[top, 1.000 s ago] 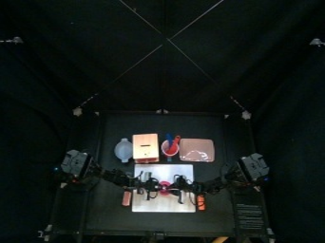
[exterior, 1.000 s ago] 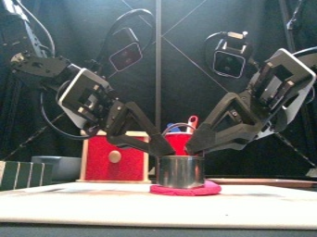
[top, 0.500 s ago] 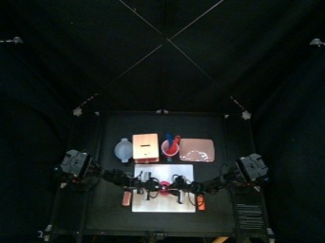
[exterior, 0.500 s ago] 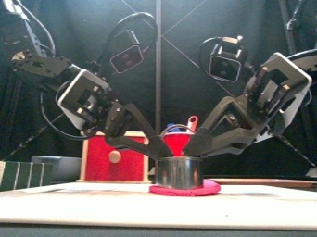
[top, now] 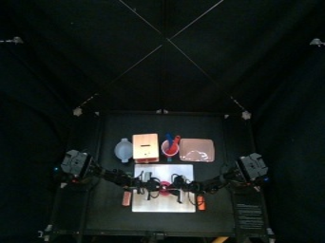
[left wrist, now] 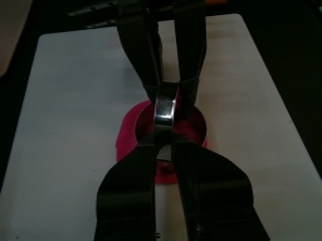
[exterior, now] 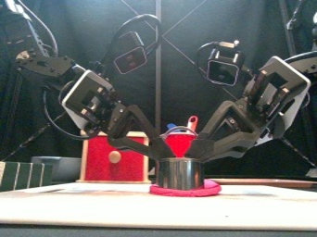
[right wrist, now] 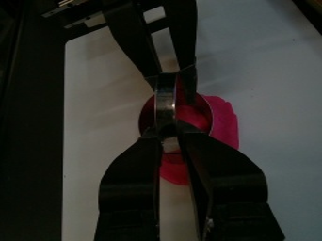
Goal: Get the cutter from the drawer then cut the dough then place the extra dough in the bowl
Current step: Cut the dough
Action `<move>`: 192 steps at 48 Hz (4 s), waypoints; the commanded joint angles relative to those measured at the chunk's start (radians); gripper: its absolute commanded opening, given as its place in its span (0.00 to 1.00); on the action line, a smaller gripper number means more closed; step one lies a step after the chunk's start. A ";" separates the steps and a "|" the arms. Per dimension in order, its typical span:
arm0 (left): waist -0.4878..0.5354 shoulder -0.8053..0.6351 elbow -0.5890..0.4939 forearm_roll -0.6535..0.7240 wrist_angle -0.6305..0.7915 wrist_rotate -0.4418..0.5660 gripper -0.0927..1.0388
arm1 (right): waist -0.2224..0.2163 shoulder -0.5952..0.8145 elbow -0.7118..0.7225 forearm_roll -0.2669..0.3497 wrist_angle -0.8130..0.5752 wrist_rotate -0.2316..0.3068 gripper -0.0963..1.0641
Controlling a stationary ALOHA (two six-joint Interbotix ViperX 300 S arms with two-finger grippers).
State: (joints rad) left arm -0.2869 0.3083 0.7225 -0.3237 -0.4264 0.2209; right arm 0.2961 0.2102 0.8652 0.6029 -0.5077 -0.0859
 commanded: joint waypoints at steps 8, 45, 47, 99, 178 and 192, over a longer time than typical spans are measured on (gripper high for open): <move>-0.034 0.051 -0.011 0.008 0.077 -0.002 0.46 | -0.054 0.031 0.017 0.023 0.046 0.018 0.49; -0.035 0.058 -0.014 0.005 0.106 -0.002 0.46 | -0.061 0.048 0.009 0.023 0.063 0.018 0.49; -0.034 0.060 -0.014 0.005 0.106 -0.002 0.46 | -0.061 0.048 0.008 0.023 0.063 0.020 0.49; -0.034 0.061 -0.021 -0.002 0.127 -0.002 0.46 | -0.067 0.051 -0.005 0.020 0.091 0.018 0.49; -0.032 -0.040 -0.041 0.017 0.092 0.002 0.68 | -0.069 -0.064 -0.051 -0.055 0.147 0.009 0.79; -0.025 -0.094 -0.041 0.046 0.091 0.002 0.68 | -0.069 -0.112 -0.051 -0.084 0.147 0.011 0.79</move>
State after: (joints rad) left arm -0.2915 0.2485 0.6872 -0.2884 -0.3344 0.2240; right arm 0.2378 0.1365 0.8191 0.5231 -0.3574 -0.0721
